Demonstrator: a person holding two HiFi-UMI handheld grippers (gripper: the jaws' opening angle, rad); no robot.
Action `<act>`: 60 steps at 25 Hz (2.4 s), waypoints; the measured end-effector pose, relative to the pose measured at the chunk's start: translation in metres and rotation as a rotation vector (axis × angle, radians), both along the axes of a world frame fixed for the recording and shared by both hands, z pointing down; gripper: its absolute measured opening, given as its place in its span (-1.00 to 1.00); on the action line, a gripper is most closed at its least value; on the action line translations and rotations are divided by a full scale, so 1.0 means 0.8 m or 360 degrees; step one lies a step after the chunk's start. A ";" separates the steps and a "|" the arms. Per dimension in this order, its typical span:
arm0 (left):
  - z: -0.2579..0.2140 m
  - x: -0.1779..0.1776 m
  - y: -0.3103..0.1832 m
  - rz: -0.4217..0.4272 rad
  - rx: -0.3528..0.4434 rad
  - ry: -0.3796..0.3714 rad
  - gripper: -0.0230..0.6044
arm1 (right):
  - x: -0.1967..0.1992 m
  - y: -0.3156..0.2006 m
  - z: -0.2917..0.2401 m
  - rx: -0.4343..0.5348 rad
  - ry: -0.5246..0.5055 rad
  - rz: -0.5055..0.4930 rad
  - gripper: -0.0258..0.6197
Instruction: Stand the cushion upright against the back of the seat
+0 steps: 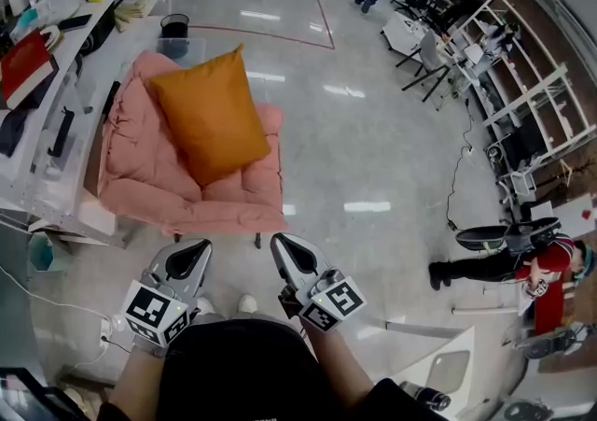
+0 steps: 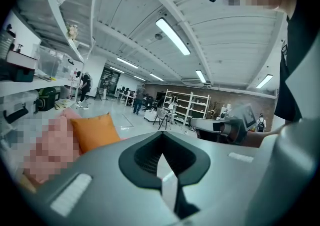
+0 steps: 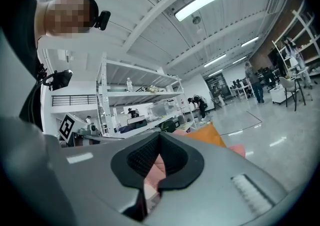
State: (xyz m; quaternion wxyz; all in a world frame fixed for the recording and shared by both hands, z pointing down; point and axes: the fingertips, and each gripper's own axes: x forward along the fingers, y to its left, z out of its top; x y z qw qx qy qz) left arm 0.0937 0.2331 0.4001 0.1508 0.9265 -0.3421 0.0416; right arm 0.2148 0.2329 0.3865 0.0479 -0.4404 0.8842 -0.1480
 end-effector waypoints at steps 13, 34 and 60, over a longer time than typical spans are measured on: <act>0.016 -0.087 0.009 0.0017 0.0059 -0.0027 -0.86 | -0.096 -0.010 0.015 -0.0029 0.0132 -0.0081 -0.91; 0.011 -0.122 -0.070 -0.0141 0.0026 0.0035 -0.86 | -0.123 -0.095 0.016 -0.0092 -0.0118 -0.0293 -0.91; 0.034 -0.108 -0.312 -0.0587 -0.0137 -0.0125 -0.86 | -0.026 -0.389 0.019 -0.0201 -0.0226 -0.0343 -0.90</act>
